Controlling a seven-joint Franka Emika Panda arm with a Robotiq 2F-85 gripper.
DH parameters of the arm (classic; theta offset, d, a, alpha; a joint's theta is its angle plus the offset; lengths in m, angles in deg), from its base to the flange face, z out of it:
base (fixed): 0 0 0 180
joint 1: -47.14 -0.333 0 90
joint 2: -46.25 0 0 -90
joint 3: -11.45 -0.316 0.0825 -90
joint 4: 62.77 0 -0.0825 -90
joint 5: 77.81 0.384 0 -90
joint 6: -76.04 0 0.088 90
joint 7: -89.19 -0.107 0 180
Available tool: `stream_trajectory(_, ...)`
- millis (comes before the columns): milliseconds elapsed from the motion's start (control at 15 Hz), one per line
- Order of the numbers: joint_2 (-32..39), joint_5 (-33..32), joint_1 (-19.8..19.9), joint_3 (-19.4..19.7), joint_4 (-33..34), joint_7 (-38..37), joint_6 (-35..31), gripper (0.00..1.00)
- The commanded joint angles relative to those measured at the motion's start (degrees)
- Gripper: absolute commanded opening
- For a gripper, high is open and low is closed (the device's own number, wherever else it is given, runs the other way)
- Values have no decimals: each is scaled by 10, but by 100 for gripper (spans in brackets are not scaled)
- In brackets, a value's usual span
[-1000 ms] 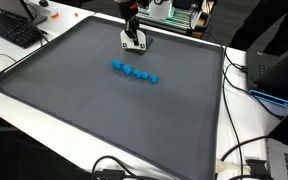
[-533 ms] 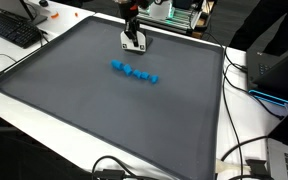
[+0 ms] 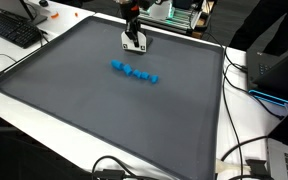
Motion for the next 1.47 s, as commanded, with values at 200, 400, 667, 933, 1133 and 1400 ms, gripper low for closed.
stream_trajectory(200,-36,-14,-7,0,-32,-38,-18,1)
stream_trajectory(400,-49,-20,-7,0,-41,-45,-22,1)
stream_trajectory(667,-48,-29,-6,-3,-44,-53,-16,1)
stream_trajectory(933,-35,-28,-9,-5,-42,-52,-26,1)
stream_trajectory(1133,-30,-22,-11,-8,-39,-46,-40,1)
stream_trajectory(1400,-17,-25,-11,-9,-34,-47,-49,1)
